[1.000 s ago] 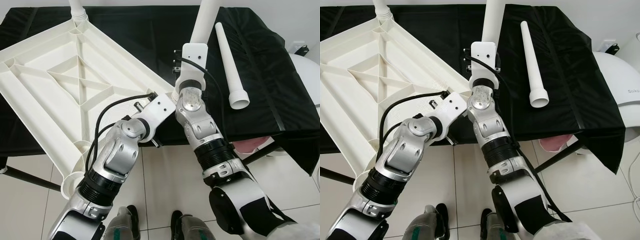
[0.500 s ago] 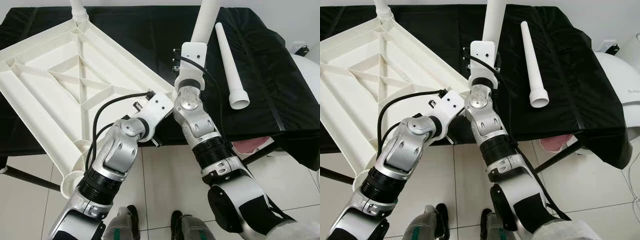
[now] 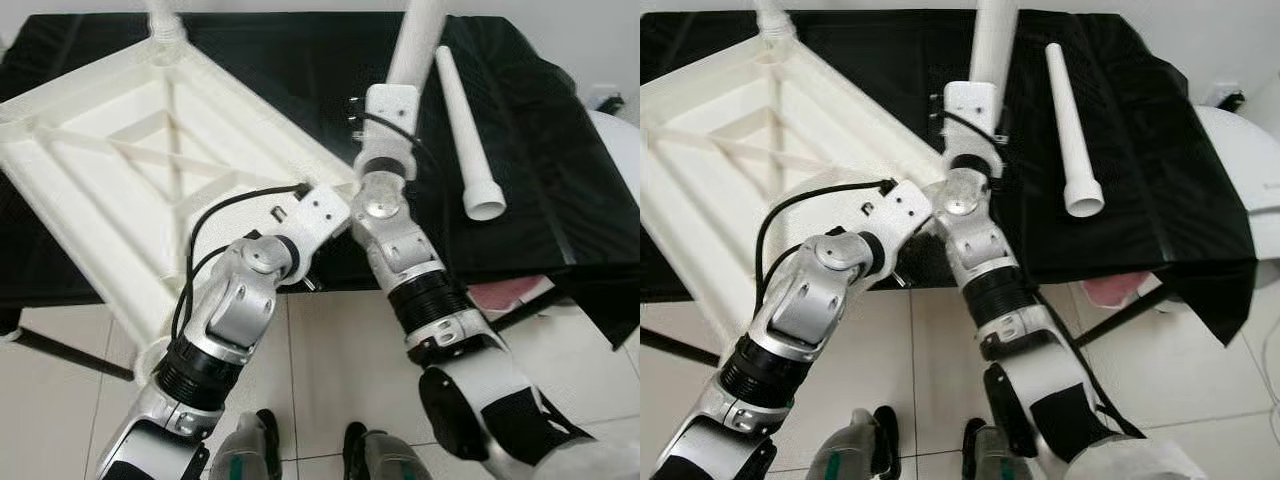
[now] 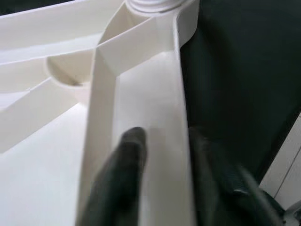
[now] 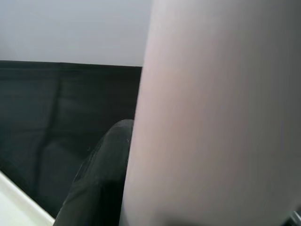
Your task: Building children table
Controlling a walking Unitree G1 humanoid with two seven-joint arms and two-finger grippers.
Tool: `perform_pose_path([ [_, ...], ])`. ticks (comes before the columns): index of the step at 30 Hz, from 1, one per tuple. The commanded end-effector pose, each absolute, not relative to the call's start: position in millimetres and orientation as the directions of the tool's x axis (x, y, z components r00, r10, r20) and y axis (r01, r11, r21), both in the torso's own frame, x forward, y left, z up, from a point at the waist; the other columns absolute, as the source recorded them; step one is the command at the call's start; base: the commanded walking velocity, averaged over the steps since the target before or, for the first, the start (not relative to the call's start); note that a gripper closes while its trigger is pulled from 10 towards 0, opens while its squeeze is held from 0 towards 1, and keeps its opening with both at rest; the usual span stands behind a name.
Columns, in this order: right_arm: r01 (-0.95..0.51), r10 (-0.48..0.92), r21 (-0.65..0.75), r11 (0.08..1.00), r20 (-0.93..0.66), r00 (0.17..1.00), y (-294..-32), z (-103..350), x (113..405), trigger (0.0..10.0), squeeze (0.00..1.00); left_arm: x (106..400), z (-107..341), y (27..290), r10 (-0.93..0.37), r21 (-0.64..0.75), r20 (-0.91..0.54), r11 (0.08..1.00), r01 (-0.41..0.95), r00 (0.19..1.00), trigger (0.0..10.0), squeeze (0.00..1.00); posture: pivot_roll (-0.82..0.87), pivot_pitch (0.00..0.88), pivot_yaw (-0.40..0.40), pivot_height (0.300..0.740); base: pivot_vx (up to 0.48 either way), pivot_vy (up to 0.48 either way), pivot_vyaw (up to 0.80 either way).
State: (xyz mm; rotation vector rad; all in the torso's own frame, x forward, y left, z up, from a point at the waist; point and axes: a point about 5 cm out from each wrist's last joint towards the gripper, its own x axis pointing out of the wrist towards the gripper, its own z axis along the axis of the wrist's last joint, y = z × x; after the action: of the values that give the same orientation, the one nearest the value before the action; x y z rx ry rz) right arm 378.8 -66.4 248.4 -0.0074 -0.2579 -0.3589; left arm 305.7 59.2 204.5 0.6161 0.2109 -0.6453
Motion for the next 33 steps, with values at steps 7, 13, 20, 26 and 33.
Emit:
perform_pose_path([
  [7,0.469,-0.463,-0.118,0.875,0.079,0.883,-97.5,194.4,380.6,10.0,0.0,306.2,206.0,62.0,-0.446,0.513,-0.343,0.649,0.563,0.827,10.0,0.0,-0.07,0.228,-0.027,0.74,0.0,0.0,0.0],
  [13,0.478,-0.471,-0.116,0.871,0.083,0.878,-99.5,195.0,381.7,10.0,0.0,307.0,206.4,63.4,-0.441,0.52,-0.341,0.647,0.557,0.83,10.0,0.0,-0.07,0.228,-0.027,0.74,0.0,0.0,0.0],
  [20,0.487,-0.48,-0.113,0.866,0.086,0.873,-102.1,195.3,382.1,10.0,0.0,307.8,207.7,65.0,-0.434,0.524,-0.335,0.652,0.548,0.837,10.0,0.0,-0.07,0.228,-0.027,0.74,0.0,0.0,0.0],
  [26,0.488,-0.481,-0.101,0.867,0.084,0.872,-101.9,195.4,381.8,10.0,0.0,308.0,208.1,65.4,-0.432,0.524,-0.333,0.654,0.545,0.838,10.0,0.0,-0.07,0.228,-0.027,0.74,0.0,0.0,0.0],
  [33,0.492,-0.486,-0.073,0.868,0.087,0.87,-103.8,197.8,382.3,10.0,0.0,308.1,208.4,65.4,-0.431,0.526,-0.332,0.654,0.544,0.839,10.0,0.0,-0.07,0.228,-0.027,0.74,0.0,0.0,0.0],
])
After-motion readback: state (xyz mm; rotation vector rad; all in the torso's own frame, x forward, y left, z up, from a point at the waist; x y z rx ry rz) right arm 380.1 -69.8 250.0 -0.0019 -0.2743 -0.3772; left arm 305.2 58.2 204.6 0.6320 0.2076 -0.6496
